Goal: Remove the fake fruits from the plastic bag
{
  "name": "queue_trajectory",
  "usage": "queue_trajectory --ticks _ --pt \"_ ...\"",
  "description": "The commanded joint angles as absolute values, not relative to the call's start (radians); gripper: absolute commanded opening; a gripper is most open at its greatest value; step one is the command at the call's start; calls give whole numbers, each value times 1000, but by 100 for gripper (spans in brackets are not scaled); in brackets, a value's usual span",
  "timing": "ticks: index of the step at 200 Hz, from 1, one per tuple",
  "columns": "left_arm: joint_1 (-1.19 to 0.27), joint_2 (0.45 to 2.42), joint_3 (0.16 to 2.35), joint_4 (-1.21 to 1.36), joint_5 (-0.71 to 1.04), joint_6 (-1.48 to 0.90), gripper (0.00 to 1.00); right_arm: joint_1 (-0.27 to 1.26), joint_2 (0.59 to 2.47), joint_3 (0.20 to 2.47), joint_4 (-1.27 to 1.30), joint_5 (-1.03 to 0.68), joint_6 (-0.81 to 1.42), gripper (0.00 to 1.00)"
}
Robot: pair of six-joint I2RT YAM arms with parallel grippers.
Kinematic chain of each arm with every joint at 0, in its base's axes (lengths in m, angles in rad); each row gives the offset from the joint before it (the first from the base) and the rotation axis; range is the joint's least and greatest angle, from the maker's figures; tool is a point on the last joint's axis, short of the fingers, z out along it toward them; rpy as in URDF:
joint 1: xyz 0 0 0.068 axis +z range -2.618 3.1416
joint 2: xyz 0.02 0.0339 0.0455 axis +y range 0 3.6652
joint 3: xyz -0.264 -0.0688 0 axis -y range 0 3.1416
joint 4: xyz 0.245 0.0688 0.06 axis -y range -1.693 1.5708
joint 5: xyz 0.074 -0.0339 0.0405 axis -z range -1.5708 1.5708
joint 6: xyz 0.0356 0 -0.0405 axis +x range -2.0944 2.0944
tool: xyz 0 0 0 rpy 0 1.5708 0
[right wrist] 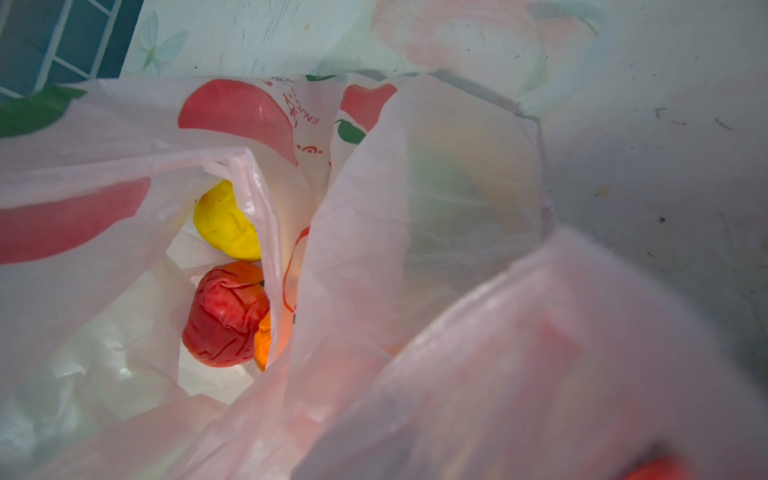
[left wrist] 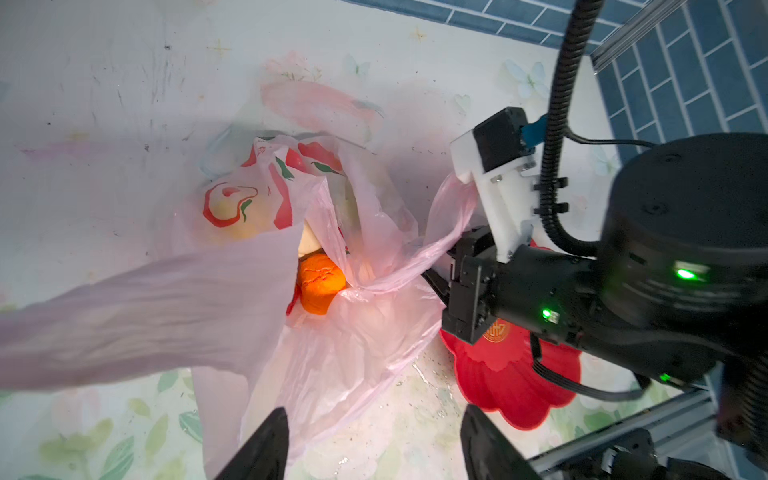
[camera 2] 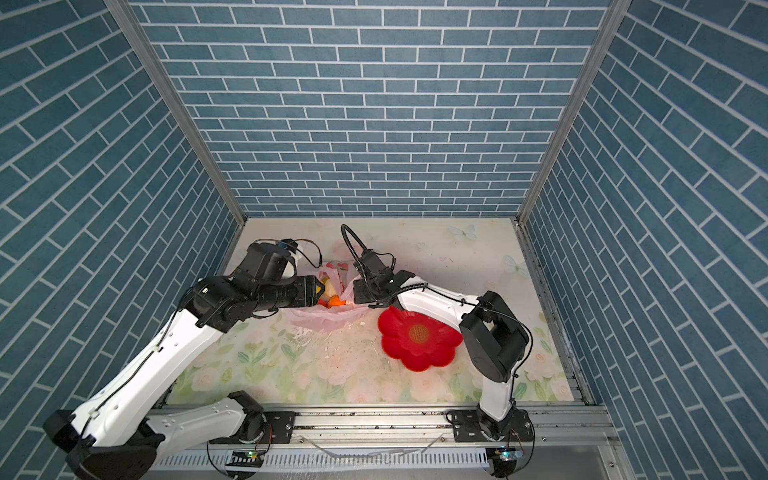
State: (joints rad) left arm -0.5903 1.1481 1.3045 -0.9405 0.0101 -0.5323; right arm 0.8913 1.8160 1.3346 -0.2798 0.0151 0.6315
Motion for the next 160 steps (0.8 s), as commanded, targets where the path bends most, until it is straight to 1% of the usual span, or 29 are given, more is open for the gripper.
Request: queue_trajectory --ticks 1,42,74,107,160 --pt "-598 1168 1332 -955 -49 -489 68 894 1809 1367 -290 34 652 3" --pt "-599 1211 1308 -983 -137 -458 72 894 1811 1361 -276 23 653 3" --pt "-598 1228 1240 -926 -216 -445 73 894 1805 1355 -273 21 653 2" --pt "-597 1263 1202 -890 -270 -446 73 893 1799 1344 -268 25 655 3" --pt "-589 1290 1154 -866 -288 -463 72 893 1796 1335 -265 28 661 3"
